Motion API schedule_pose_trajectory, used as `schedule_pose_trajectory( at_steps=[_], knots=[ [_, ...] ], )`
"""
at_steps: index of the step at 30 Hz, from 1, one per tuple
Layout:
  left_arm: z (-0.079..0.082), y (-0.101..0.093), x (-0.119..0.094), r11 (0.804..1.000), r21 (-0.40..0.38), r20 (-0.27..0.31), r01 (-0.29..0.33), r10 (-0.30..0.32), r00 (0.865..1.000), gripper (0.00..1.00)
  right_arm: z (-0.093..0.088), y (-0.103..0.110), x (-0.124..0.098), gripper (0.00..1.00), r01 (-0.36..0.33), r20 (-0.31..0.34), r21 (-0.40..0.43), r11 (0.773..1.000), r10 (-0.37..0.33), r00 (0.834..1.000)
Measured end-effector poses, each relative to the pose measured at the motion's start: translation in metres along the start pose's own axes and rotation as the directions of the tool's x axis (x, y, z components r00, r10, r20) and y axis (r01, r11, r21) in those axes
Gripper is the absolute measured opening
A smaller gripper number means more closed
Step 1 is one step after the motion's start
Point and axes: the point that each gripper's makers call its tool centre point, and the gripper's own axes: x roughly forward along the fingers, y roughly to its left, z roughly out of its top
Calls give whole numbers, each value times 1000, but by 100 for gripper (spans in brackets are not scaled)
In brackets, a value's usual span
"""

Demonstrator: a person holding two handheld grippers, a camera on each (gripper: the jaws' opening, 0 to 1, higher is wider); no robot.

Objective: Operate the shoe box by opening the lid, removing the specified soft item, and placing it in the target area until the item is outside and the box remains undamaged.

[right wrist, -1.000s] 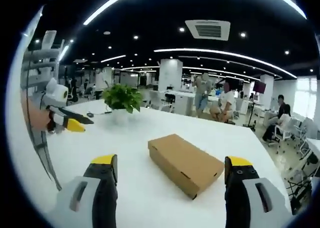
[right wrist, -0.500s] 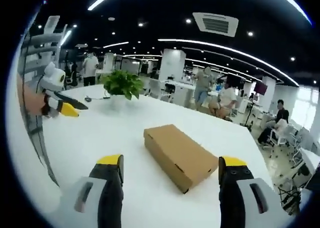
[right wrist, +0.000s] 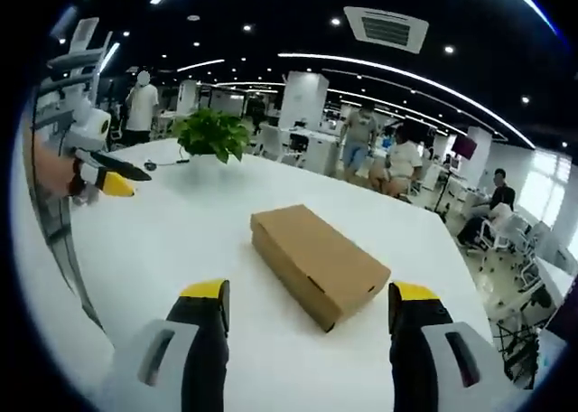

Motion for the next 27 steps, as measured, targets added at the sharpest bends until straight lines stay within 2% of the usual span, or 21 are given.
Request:
schedule_pose_trajectory(
  at_steps=[2,4,13,18,20,22,23,25,26,27],
  knots=[
    [5,-2,2,999,-20,22,26,-25,999,93,-5,-2,-1,72,11,-28,-45,999,-12,1000],
    [7,-2,3,1000,-20,18,23,-22,1000,93,-11,-5,-1,71,28,-61,-97,995,-34,998],
    [3,1,8,1000,-20,1,10,-10,1000,92,-19,-11,-3,69,41,-96,-71,997,-48,994],
    [2,5,13,1000,7,-18,-1,1,1000,90,-21,-15,-6,67,49,-107,-63,997,-55,993],
    [8,6,16,1000,11,-14,7,-7,1000,91,-19,-16,-7,68,50,-83,-29,998,-52,995],
    [11,7,18,1000,21,-10,9,-9,1000,91,-7,-12,-7,69,26,-13,54,998,-25,1000],
    [14,7,19,1000,24,-8,11,-11,1000,91,4,-13,-9,70,21,53,114,993,-27,998],
    [19,6,21,1000,21,3,19,-19,1000,92,19,-15,-12,69,9,141,156,988,-32,990],
    [22,4,22,999,13,14,34,-35,999,95,19,-17,-13,69,15,140,179,984,-40,989],
    [30,-4,24,996,-20,50,81,-80,996,99,19,-18,-13,71,10,132,189,982,-36,991]
  ],
)
